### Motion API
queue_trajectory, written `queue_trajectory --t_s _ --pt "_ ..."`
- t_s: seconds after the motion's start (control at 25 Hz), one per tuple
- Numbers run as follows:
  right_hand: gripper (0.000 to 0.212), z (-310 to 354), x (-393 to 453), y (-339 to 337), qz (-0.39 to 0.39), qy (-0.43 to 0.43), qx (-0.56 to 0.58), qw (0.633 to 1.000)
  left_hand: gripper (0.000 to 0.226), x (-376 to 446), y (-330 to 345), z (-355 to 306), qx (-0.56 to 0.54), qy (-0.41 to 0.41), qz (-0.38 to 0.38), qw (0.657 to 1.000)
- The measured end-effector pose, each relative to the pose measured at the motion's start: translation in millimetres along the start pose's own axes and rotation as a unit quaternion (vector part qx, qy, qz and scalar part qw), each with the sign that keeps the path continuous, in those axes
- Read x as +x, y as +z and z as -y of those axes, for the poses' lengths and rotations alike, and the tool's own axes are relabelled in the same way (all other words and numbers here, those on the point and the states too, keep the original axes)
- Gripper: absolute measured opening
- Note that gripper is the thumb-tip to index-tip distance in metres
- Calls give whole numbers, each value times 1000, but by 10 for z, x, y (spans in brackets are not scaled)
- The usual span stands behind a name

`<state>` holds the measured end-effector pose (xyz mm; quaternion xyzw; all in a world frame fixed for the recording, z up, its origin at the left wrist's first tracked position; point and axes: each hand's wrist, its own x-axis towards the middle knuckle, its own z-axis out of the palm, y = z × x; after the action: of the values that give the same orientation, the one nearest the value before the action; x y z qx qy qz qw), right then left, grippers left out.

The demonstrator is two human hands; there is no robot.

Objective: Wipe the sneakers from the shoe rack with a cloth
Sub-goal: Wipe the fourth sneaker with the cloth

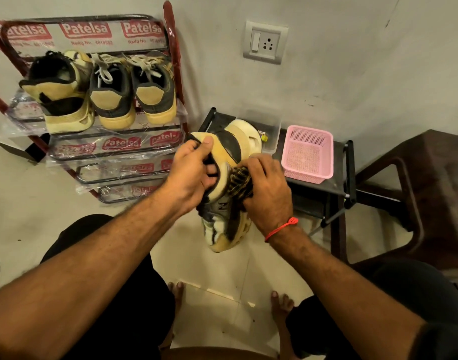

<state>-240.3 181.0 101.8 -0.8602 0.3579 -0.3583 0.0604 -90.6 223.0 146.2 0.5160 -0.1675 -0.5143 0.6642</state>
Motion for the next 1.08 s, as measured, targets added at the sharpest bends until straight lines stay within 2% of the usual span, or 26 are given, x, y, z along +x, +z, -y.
queue_trajectory --t_s 0.08,0.2,0.36,0.4,0.56,0.68,0.8,0.92,1.0,1.08 --pt "32 -6 -71 129 21 14 59 998 30 62 -75 -85 -89 -19 -34 995" --pt "31 35 -218 261 58 16 83 995 38 114 -195 -177 -150 -31 -55 987" --pt "59 83 -457 381 175 -33 5 984 38 225 -378 -295 -221 -19 -101 970" --pt "61 64 -436 370 173 -39 4 984 38 232 -396 -312 -224 -20 -104 969" --pt "39 58 -62 183 39 -91 21 995 41 139 -291 -221 -205 -74 -69 973" --pt "26 -42 322 -56 -70 -57 -13 996 38 24 -118 -75 -93 -122 19 988" --pt "28 -279 523 -301 -87 36 -42 995 23 -53 -27 -16 21 -137 75 987" --pt "41 -459 535 -416 -92 106 34 990 14 -83 -36 -21 91 -112 85 986" --pt "40 -457 513 -450 -89 139 122 979 15 -67 -74 -12 119 -86 66 987" --pt "35 -428 501 -485 -91 165 178 966 29 -39 -93 11 132 -76 36 988"
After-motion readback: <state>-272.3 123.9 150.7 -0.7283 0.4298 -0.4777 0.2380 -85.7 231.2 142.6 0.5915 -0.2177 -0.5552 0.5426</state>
